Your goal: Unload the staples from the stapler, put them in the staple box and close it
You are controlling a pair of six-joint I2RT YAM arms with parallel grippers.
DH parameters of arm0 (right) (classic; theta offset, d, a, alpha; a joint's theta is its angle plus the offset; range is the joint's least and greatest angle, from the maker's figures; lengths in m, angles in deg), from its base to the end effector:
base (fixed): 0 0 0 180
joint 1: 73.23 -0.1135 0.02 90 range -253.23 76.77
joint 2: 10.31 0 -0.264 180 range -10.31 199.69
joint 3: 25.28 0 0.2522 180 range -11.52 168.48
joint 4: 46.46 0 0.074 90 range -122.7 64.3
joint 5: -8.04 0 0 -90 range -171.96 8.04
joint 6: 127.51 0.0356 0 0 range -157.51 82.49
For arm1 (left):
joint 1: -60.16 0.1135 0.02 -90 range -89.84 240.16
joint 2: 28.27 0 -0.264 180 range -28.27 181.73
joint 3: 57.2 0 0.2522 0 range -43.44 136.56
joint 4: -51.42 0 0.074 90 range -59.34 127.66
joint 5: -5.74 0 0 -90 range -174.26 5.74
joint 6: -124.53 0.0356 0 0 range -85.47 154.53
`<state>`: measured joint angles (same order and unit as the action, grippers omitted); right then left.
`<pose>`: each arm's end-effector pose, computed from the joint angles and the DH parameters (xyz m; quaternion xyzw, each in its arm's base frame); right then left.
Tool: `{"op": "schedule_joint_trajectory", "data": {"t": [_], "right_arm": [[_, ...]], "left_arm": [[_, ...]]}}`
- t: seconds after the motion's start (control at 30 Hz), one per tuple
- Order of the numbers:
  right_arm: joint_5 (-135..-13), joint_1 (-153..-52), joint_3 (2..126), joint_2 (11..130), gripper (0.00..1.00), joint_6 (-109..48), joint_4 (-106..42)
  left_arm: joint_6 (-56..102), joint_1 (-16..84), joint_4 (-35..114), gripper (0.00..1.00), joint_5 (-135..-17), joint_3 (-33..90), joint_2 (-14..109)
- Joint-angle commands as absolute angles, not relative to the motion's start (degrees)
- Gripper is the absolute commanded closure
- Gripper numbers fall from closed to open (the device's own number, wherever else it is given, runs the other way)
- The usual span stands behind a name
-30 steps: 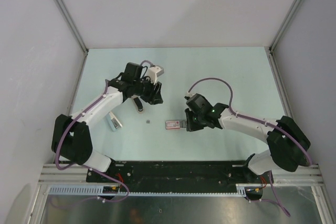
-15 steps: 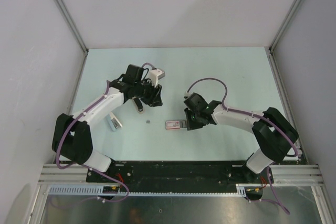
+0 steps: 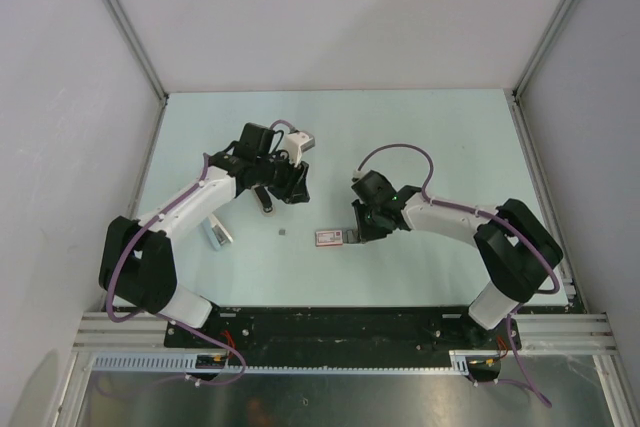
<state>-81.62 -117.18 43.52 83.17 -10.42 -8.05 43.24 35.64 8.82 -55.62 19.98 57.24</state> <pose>0.2265 0.2186 0.1740 -0.1433 0.9619 0.1375 0.1877 0.2797 -0.1463 0.2584 0.3404 0.8514 -0.2754 0.2889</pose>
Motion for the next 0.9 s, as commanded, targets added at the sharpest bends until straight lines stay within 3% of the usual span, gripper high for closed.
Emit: {"op": "schedule_joint_trajectory", "data": {"t": [0.0, 0.57, 0.87], "right_arm": [[-80.92, -116.75, 46.3, 84.33, 1.0, -11.35, -8.71], [-81.04, -116.53, 47.91, 85.91, 0.99, -11.7, -7.24], [-81.18, -116.83, 48.66, 85.58, 0.83, -11.6, -6.1]], "left_arm": [[47.11, 35.19, 9.0, 0.55, -53.7, 19.84, 57.18], [47.19, 35.19, 8.88, 0.55, -53.82, 20.02, 56.42], [47.09, 35.19, 8.7, 0.54, -53.53, 19.9, 56.16]]}}
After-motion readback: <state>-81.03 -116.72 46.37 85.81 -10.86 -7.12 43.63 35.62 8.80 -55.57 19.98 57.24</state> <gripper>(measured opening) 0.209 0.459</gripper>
